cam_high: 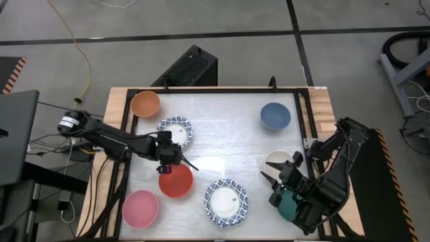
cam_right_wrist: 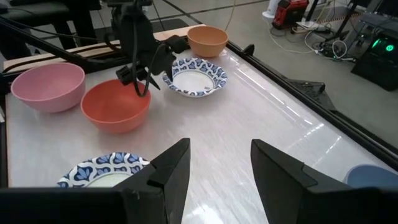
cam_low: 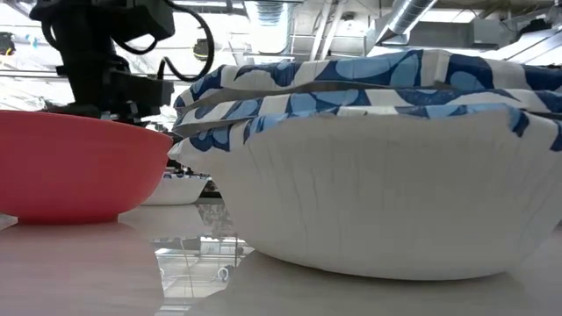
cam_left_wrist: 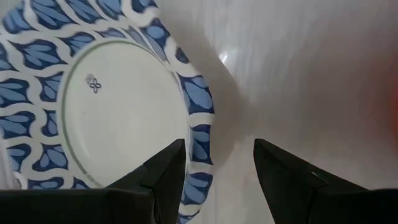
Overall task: Nest bowls inside each other by size order
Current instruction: Stack the white patterned bowl on top of the white patterned bowl
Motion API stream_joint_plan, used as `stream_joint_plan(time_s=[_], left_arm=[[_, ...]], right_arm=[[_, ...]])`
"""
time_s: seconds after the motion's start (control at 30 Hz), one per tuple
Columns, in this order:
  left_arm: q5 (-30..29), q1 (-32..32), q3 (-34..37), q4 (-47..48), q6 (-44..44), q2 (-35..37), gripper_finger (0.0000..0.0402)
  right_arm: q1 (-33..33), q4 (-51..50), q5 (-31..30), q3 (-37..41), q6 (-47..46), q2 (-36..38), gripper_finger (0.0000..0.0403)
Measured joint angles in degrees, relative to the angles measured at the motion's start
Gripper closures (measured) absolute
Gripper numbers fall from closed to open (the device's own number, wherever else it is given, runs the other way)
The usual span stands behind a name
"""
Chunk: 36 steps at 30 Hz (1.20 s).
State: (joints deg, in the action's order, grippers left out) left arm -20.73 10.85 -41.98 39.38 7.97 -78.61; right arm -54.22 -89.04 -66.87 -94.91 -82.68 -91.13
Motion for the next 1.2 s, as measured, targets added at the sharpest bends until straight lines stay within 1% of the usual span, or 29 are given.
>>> stream_joint_plan(time_s=[0.1, 0.17, 0.23, 0.4, 0.43, 0.6, 0.73, 0.77, 0.83, 0.9, 0.97, 1.03, 1.13, 1.2], left_arm=[[0.0, 0.0, 0.0, 0.1, 0.0, -1.5, 0.0232], [0.0, 0.0, 0.0, 0.1, 0.0, -2.1, 0.0252], [-0.1, 0.0, 0.0, 0.1, 0.1, -2.2, 0.0282], [-0.8, 0.0, -0.7, 1.1, 1.4, -1.5, 0.0376], [-1.0, 0.0, -0.8, 1.1, 2.0, -1.4, 0.0387], [-1.1, 0.0, -0.8, 1.3, 3.8, -1.5, 0.0393], [-1.6, 0.1, -3.4, 3.4, 4.8, -1.5, 0.0399], [-2.0, 0.1, -4.2, 3.7, 4.8, -1.5, 0.0399], [-2.9, 0.2, -6.2, 4.8, 4.6, -1.5, 0.0400], [-4.0, 0.2, -8.6, 5.7, 3.1, -1.5, 0.0401], [-4.7, 0.2, -11.2, 6.9, 1.5, -1.5, 0.0401], [-5.8, 0.4, -13.8, 8.4, 0.1, -1.5, 0.0401], [-8.8, 1.3, -18.6, 11.1, -2.7, -1.5, 0.0401], [-10.7, 2.4, -21.7, 12.8, -5.6, -1.5, 0.0401]], right_arm=[[0.0, 0.1, 0.0, 0.0, 0.0, 0.0, 0.0214], [0.0, 0.2, 0.0, 0.0, 0.0, 0.0, 0.0214], [0.0, 0.2, 0.0, 0.0, 0.0, 0.0, 0.0214], [0.0, 0.4, 0.0, 0.0, 0.0, 0.0, 0.0214], [0.0, 0.4, 0.0, 0.0, 0.0, 0.0, 0.0214], [0.0, 0.4, 0.0, 0.0, -0.1, 0.0, 0.0214], [0.5, -0.2, 0.9, 0.0, -3.6, 0.0, 0.0214], [0.9, -0.8, 2.0, 0.0, -5.1, 0.0, 0.0214], [2.6, -0.8, 6.5, 0.0, -8.7, 0.0, 0.0214], [4.7, -0.9, 11.3, 0.0, -12.0, 0.0, 0.0214], [6.9, -0.9, 14.5, 0.0, -15.4, -0.1, 0.0214], [9.1, -0.9, 16.1, 0.0, -19.0, -0.1, 0.0214], [11.7, -0.8, 16.9, 0.0, -25.0, 0.1, 0.0214], [13.5, -0.6, 17.9, 0.0, -26.3, 0.6, 0.0214]])
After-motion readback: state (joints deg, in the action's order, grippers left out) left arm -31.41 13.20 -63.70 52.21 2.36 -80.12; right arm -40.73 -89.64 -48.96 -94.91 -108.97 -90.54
